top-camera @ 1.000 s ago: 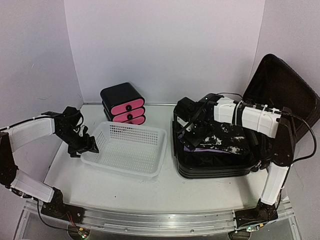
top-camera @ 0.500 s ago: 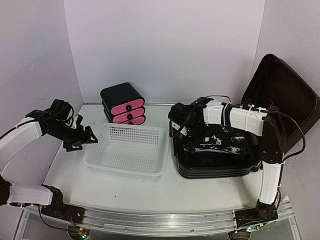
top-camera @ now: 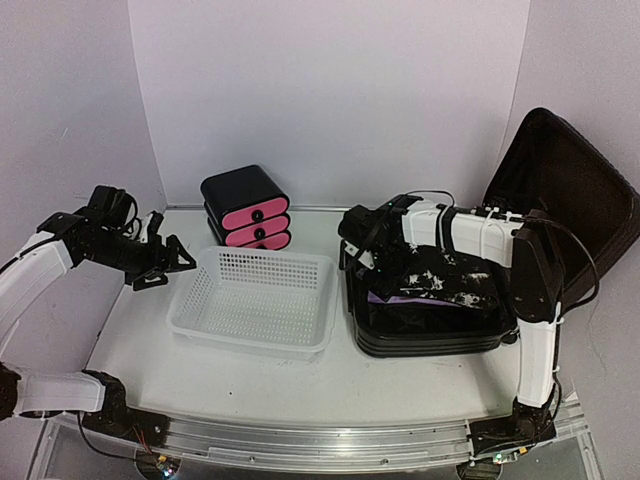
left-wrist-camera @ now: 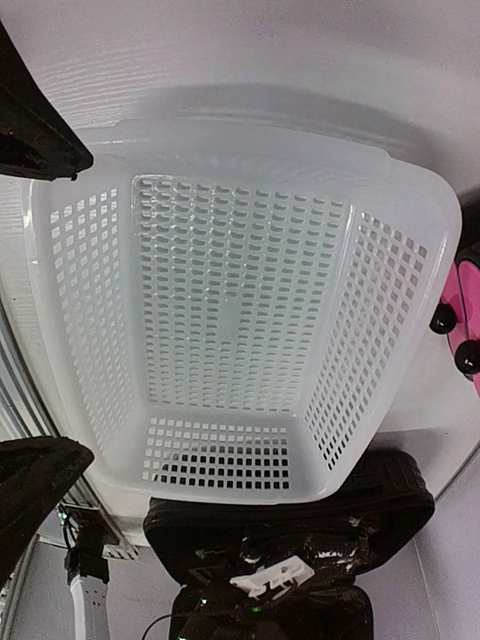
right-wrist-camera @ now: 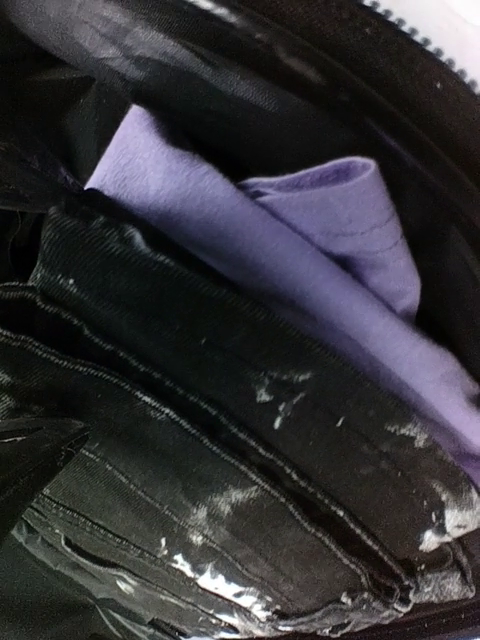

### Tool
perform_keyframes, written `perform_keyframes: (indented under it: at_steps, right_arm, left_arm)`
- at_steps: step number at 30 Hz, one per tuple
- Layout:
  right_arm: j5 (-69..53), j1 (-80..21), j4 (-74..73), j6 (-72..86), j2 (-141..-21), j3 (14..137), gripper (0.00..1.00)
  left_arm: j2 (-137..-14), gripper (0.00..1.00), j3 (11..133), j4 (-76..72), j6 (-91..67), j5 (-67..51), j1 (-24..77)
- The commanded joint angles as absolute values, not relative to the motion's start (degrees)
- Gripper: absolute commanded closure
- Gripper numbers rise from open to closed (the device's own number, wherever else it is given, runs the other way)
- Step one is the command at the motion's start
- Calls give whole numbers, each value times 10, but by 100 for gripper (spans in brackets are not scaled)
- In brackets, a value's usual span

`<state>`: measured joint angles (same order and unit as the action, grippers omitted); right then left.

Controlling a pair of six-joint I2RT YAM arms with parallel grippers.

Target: Open, take out, and arrange the luggage

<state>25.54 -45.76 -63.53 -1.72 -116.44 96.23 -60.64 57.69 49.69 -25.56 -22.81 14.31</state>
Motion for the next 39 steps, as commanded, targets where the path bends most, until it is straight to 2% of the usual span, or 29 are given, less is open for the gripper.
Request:
perform_keyframes:
  at_steps: [1, 5, 9, 13, 17, 21, 31, 33, 39]
  right_arm:
    - [238, -451, -607, -11, -1172, 984, 33]
    - [228, -449, -604, -11, -1181, 985, 42]
    - [237, -448, -601, -11, -1184, 984, 57]
    - [247, -449, -572, -15, -1159, 964, 70]
    - [250, -444, -521, -21, -1120, 927, 78]
    - [229, -426, -473, -20, -1078, 886, 100]
    - [123, -381, -382, -13, -959, 795, 100]
    - [101, -369, -366, -8, -937, 775, 100]
    - [48, -344, -325, -7, -890, 735, 100]
  left_arm:
    - [-592, 11, 618, 492, -259, -262, 143]
    - [-592, 11, 624, 491, -263, -272, 143]
    - [-589, 12, 630, 489, -268, -277, 143]
    - [-595, 12, 635, 480, -278, -307, 147]
    - [-606, 11, 646, 451, -296, -340, 166]
    - [-625, 10, 652, 389, -333, -352, 217]
    - [-795, 11, 681, 123, -604, -362, 319]
    - [-849, 6, 732, 114, -659, -346, 339]
    - [-1055, 1, 928, 104, -765, -349, 404]
